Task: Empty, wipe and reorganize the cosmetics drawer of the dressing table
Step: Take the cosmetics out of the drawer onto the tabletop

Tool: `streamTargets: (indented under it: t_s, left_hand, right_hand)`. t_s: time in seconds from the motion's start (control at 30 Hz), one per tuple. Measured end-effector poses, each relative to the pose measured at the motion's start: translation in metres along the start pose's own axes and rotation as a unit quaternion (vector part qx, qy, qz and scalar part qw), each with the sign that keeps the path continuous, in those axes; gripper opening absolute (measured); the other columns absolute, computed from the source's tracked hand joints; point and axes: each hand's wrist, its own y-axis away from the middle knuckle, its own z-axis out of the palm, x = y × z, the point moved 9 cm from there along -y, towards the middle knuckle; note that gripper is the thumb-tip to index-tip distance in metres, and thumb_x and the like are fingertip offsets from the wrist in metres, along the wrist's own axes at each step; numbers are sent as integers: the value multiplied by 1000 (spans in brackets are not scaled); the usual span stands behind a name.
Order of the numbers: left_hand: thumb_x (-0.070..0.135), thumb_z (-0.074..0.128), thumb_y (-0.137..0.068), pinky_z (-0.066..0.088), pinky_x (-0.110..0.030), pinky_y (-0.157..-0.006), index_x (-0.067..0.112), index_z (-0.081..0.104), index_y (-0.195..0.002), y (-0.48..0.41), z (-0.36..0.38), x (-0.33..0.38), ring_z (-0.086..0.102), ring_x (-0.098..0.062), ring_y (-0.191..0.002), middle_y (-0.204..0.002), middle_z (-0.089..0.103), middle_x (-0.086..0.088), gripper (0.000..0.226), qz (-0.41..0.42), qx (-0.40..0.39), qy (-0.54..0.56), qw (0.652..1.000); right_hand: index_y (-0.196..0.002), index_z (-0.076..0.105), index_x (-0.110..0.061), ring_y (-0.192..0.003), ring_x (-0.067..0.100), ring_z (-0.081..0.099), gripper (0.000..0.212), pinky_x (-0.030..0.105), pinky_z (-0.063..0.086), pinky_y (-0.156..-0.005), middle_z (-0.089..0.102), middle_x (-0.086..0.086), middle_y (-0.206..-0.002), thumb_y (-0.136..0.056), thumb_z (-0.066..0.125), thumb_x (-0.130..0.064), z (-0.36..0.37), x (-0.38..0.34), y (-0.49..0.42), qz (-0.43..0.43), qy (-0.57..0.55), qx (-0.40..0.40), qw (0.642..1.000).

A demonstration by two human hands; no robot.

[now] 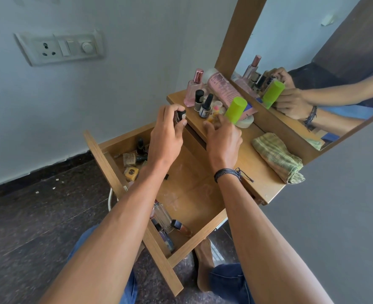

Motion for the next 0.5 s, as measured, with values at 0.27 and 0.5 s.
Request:
streamTargets:
  t_s: [0.27,0.5]
  left_hand:
    - [17,64,-97,59,-47,-79,10,55,-122,3,9,10,63,-21,-102,-115,50,10,27,37,-51,112,992]
    - [14,65,-97,49,-46,-102,26,50,-127,14,30,33,58,-12,-119,-124,54,27,36,46,-171,184,967]
  right_hand:
    - [-104,79,-20,-84,5,69,14,32,58,-86,77,-8,-91,-92,72,-23,-25,15,26,-12,-96,43,994]
    - [-120,71,-20,-85,1,66,37,14,54,-70,67,-8,-110,-85,82,-21,-20,4,33,-156,-95,-80,980]
